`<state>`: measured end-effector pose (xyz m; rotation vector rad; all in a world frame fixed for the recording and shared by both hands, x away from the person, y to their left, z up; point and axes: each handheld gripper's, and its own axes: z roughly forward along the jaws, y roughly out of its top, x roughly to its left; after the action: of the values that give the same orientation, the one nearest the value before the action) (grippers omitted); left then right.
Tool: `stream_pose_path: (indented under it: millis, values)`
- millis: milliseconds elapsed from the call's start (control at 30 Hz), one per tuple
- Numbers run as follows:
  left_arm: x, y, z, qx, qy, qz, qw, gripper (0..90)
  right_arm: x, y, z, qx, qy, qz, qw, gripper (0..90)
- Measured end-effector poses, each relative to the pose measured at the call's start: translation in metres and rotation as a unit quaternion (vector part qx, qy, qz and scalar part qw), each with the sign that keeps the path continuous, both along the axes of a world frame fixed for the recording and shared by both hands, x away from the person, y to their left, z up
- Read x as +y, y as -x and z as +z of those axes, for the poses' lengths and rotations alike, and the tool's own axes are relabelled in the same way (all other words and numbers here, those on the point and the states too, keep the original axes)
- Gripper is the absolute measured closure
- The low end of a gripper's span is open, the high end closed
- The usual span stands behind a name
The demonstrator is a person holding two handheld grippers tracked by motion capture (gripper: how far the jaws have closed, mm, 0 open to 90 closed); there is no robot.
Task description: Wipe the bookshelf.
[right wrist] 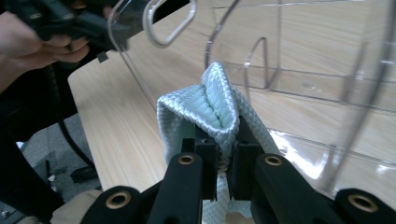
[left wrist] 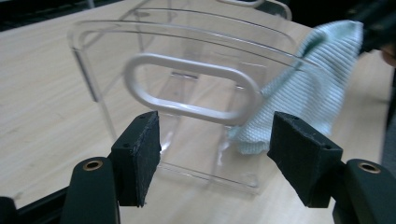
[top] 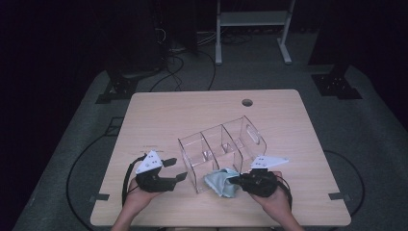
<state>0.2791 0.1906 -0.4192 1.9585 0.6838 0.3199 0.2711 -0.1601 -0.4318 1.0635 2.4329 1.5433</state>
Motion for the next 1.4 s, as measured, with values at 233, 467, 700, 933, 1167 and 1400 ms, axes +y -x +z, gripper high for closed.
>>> stream_pose_path:
  millis: [233,467,700,933,1167,1400]
  values:
    - [-0.014,0.015,0.002,-0.003,-0.006,-0.021,0.9998,29.4,-0.021,0.000,0.000,-0.001,-0.009,-0.022,0.9997,84.2]
    - [-0.036,0.016,-0.002,-0.007,-0.018,-0.025,0.9995,27.5,-0.047,-0.002,-0.001,-0.004,-0.008,-0.056,0.9984,84.2]
    - [-0.042,0.012,-0.004,-0.016,-0.027,-0.001,0.9995,38.0,-0.066,-0.004,0.006,-0.012,-0.015,-0.087,0.9961,84.2]
    - [-0.037,0.011,-0.003,-0.022,-0.033,-0.004,0.9992,49.0,-0.048,-0.022,0.004,-0.014,0.016,-0.084,0.9962,84.2]
    - [-0.032,0.005,-0.003,-0.023,-0.031,-0.008,0.9992,51.4,-0.030,-0.031,-0.021,0.013,0.051,-0.071,0.9961,84.3]
    - [-0.032,0.002,-0.003,-0.024,-0.032,-0.013,0.9991,51.6,-0.025,-0.024,0.003,-0.018,0.029,-0.064,0.9973,84.4]
